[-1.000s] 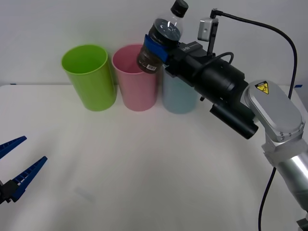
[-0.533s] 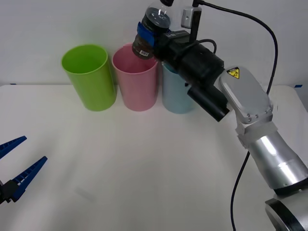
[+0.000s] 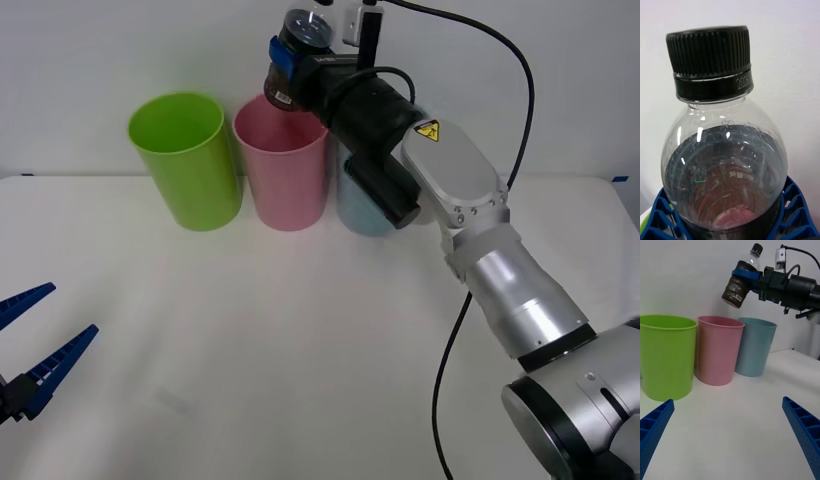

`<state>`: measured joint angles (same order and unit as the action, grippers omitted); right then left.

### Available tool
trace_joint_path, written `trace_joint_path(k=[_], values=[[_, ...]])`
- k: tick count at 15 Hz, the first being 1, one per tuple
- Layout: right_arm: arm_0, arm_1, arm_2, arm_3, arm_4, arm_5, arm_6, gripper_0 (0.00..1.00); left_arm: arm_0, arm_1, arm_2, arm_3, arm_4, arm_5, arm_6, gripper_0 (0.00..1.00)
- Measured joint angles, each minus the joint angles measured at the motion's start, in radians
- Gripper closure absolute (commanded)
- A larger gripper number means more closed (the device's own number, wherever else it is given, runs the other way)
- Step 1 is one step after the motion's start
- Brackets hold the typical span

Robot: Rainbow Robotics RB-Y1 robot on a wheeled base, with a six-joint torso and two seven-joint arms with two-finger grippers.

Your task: Grasp the object on the table and drop it into the matching bin: aluminum can to the light blue bin, PET bottle to the pink bin.

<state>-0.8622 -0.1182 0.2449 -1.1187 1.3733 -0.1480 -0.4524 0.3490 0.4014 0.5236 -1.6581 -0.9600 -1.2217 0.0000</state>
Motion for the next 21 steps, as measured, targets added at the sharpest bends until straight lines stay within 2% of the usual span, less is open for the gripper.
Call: trace_joint_path(k=[4, 10, 11, 12, 13, 21], values=[[-0.066, 0.043, -0.001, 0.102, 0.004, 0.059, 0.02, 1.0, 0.0, 0.0, 0.0, 0.0, 0.0, 0.0, 0.0, 0.0], [-0.071, 0.053, 0.007, 0.112, 0.005, 0.07, 0.037, 1.0, 0.0, 0.0, 0.0, 0.0, 0.0, 0.0, 0.0, 0.0], [-0.07, 0.053, 0.007, 0.112, 0.006, 0.07, 0.039, 0.92, 0.0, 0.0, 0.0, 0.0, 0.0, 0.0, 0.0, 0.0], [-0.07, 0.053, 0.007, 0.113, 0.006, 0.07, 0.039, 0.2, 0.0, 0.0, 0.0, 0.0, 0.0, 0.0, 0.0, 0.0], [-0.07, 0.053, 0.007, 0.113, 0.006, 0.071, 0.04, 0.0, 0.0, 0.0, 0.0, 0.0, 0.0, 0.0, 0.0, 0.0], [-0.033, 0.042, 0.008, 0.08, 0.006, 0.07, 0.049, 0.0, 0.0, 0.0, 0.0, 0.0, 0.0, 0.0, 0.0, 0.0]])
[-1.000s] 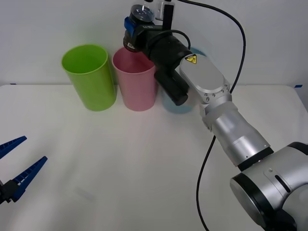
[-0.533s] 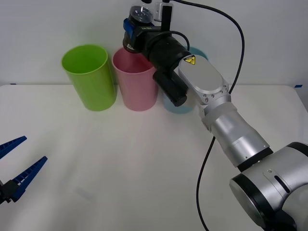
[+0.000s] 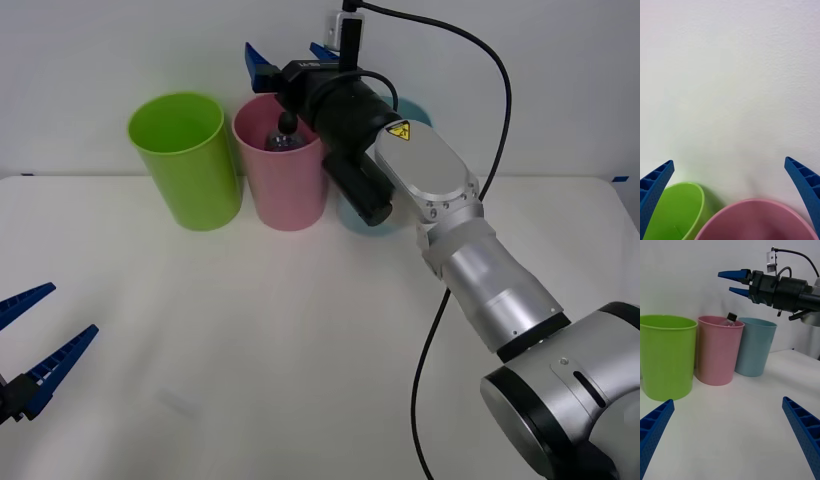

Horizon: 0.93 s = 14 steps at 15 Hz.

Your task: Grasp the object on the table and drop it into the matching bin: aluminum can to the light blue bin, PET bottle to the pink bin.

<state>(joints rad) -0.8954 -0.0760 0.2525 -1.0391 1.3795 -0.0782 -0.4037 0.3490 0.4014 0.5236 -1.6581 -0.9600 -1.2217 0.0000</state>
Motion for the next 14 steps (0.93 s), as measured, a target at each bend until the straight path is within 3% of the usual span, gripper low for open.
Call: trace_joint_path(k=[6, 14], values=[[0.154, -0.099, 0.063, -0.207, 0.001, -0.001, -0.008, 0.0, 0.0, 0.0, 0.0, 0.0, 0.0, 0.0, 0.0, 0.0], [0.417, -0.309, 0.142, -0.533, -0.017, -0.05, -0.012, 0.0, 0.0, 0.0, 0.0, 0.0, 0.0, 0.0, 0.0, 0.0]])
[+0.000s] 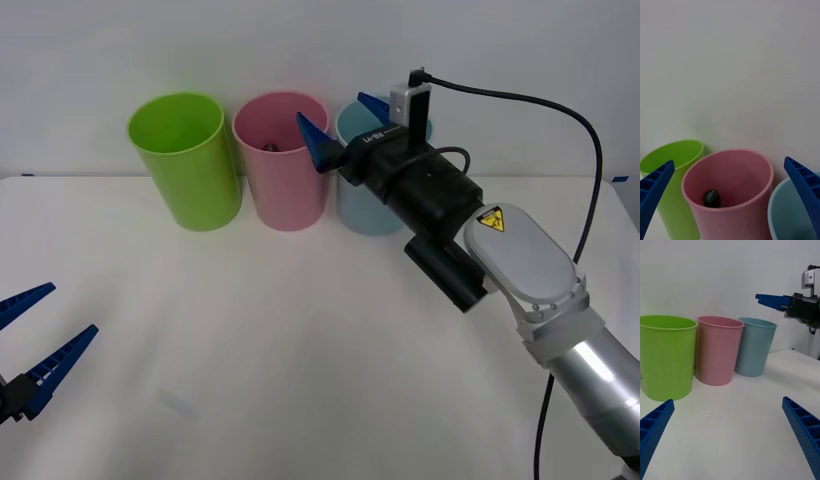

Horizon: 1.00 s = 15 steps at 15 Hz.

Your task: Grasp the object on the table and drop it into the matching bin: aluminum can to the light blue bin, PET bottle to the pink bin.

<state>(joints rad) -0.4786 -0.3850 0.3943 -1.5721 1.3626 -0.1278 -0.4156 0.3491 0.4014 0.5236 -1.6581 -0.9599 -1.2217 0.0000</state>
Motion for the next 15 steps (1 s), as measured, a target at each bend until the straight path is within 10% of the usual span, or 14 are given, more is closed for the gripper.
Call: trace_joint_path(k=[8, 15], values=[[0.362, -0.261, -0.032, -0.367, -0.046, -0.041, 0.013, 0.0, 0.0, 0.0, 0.0, 0.0, 0.0, 0.0, 0.0, 0.0], [0.71, -0.295, -0.308, -0.497, -0.094, -0.346, 0.099, 0.0, 0.0, 0.0, 0.0, 0.0, 0.0, 0.0, 0.0, 0.0]])
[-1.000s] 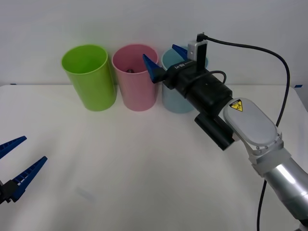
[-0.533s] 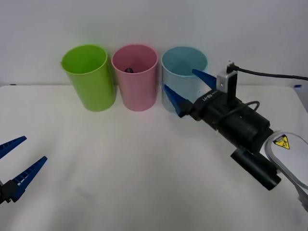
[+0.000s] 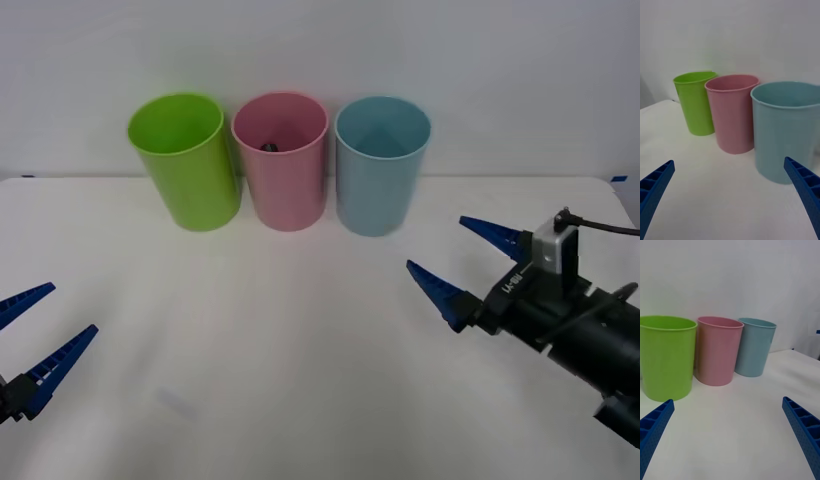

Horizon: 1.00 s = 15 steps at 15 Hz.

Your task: Grasp the object on the table and drop it into the matching bin: aluminum can to the light blue bin, PET bottle to the pink bin.

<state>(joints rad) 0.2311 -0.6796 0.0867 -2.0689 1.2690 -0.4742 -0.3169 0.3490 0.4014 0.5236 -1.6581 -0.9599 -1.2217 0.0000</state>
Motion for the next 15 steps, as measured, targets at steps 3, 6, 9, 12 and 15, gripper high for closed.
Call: trace_joint_path(k=[3, 6, 9, 12, 15], values=[[0.113, 0.009, -0.093, -0.003, -0.054, -0.09, 0.126, 0.0, 0.0, 0.0, 0.0, 0.0, 0.0, 0.0, 0.0, 0.0], [0.221, 0.009, -0.176, 0.004, -0.117, -0.162, 0.241, 0.0, 0.0, 0.0, 0.0, 0.0, 0.0, 0.0, 0.0, 0.0], [0.28, 0.026, -0.244, 0.051, -0.174, -0.264, 0.313, 0.0, 0.0, 0.0, 0.0, 0.0, 0.0, 0.0, 0.0, 0.0], [0.287, 0.086, -0.321, 0.13, -0.18, -0.418, 0.327, 0.0, 0.0, 0.0, 0.0, 0.0, 0.0, 0.0, 0.0, 0.0], [0.287, 0.133, -0.379, 0.206, -0.18, -0.538, 0.331, 0.0, 0.0, 0.0, 0.0, 0.0, 0.0, 0.0, 0.0, 0.0]])
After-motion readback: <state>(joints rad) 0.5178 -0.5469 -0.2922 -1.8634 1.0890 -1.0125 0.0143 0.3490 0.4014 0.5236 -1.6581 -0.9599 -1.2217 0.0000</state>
